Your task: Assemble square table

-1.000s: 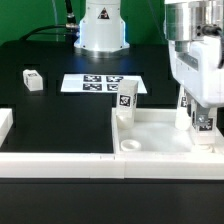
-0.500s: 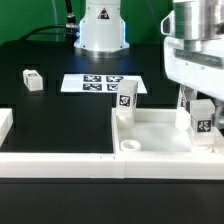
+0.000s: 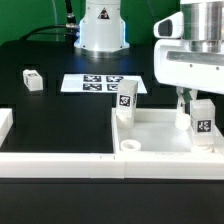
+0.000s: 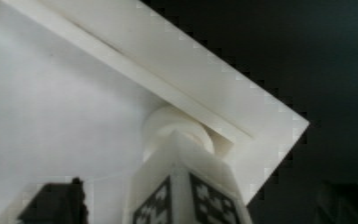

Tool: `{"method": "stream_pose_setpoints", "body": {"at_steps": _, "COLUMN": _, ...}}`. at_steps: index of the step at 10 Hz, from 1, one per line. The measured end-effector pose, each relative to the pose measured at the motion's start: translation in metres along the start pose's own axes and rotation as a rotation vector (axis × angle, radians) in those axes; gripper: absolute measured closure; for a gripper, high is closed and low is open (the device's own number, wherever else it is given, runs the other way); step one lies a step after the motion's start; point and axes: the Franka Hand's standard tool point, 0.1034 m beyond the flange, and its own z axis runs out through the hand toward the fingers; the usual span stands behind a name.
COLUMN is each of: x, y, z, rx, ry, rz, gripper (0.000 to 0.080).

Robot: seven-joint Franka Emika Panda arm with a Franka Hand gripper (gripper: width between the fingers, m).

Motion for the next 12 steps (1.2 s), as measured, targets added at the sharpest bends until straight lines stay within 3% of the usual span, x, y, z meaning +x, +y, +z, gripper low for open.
{"method": "stream_pose_setpoints", "body": {"at_steps": 3, "x": 0.0130, "y": -0.0019, "z": -0.0043, "rx": -0.012, "ry": 0.006, "rz": -0.602, "gripper": 0.0151}}
{"method": "stream_pose_setpoints", "body": {"at_steps": 5, "x": 0.0129, "y": -0.0021, "z": -0.0039, "rx": -0.010, "ry": 0.007, "rz": -0.544, "gripper": 0.0151}}
{"method": "stream_pose_setpoints", "body": {"at_steps": 7, "x": 0.0131, "y": -0.0019, "z": -0.0038, "rx": -0.010, "ry": 0.007, "rz": -0.506, "gripper": 0.0407}}
{"method": "stream_pose_setpoints", "body": {"at_steps": 8, "x": 0.0130, "y": -0.0016, "z": -0.0035, "rx": -0.009, "ry": 0.007, "rz": -0.420, "gripper": 0.0407}}
{"method": "stream_pose_setpoints", "body": {"at_steps": 9, "x": 0.0135, "y": -0.0013, "z": -0.0035, "rx": -0.009, "ry": 0.007, "rz": -0.365, "gripper": 0.0509}}
{"method": "stream_pose_setpoints", "body": {"at_steps": 12, "x": 0.0139, "y": 0.0004, "z": -0.0030, "rx": -0.016, "ry": 0.003, "rz": -0.128, "gripper": 0.0509}}
